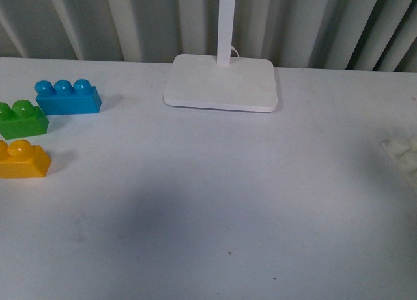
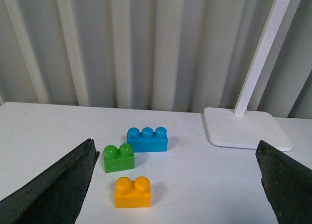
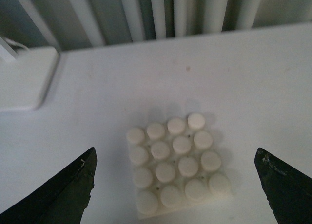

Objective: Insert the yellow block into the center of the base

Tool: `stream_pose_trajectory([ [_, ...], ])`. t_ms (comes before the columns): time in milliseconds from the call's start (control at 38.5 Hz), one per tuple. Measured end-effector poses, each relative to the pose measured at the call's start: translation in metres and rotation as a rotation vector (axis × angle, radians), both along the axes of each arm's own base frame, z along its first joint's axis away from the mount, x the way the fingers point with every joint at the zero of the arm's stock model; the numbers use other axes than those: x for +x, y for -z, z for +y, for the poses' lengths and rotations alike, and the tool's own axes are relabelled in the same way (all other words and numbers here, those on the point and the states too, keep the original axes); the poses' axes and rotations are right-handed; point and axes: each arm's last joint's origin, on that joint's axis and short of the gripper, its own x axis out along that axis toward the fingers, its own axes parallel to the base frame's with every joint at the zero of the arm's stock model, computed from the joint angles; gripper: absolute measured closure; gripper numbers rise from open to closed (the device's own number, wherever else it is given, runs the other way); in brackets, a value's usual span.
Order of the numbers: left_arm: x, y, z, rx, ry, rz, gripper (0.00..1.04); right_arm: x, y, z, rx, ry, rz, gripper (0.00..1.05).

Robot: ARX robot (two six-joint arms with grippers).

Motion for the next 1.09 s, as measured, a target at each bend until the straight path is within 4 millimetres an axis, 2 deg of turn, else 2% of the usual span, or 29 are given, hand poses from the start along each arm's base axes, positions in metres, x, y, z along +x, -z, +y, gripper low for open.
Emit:
stream_pose_trajectory([
  [130,0.000,0.000,0.000,0.000,0.000,0.000,0.06,0.041,0.055,-0.020,-0.010,-0.004,0.189,0.09],
  [182,0.000,0.000,0.000,0.000,0.000,0.000,0.06,0.048,0.069,-0.021,-0.022,-0.010,0.234,0.09],
  [286,0.000,0.000,0.000,0.000,0.000,0.000,0.06,0.059,0.084,-0.019,-0.009,-0.034,0.283,0.09],
  [468,0.000,0.000,0.000,0.000,0.000,0.000,0.06,0.080,0.097,-0.019,-0.013,-0.044,0.309,0.09],
  [676,0.000,0.000,0.000,0.000,0.000,0.000,0.06,0.091,0.107,-0.022,-0.017,-0.043,0.341,0.09],
  [806,0.000,0.000,0.000,0.000,0.000,0.000,0.06,0.091,0.115,-0.022,-0.005,-0.037,0.372,0.09],
  [1092,0.000,0.000,0.000,0.000,0.000,0.000,0.06,0.092,0.117,-0.013,0.001,-0.044,0.383,0.09],
])
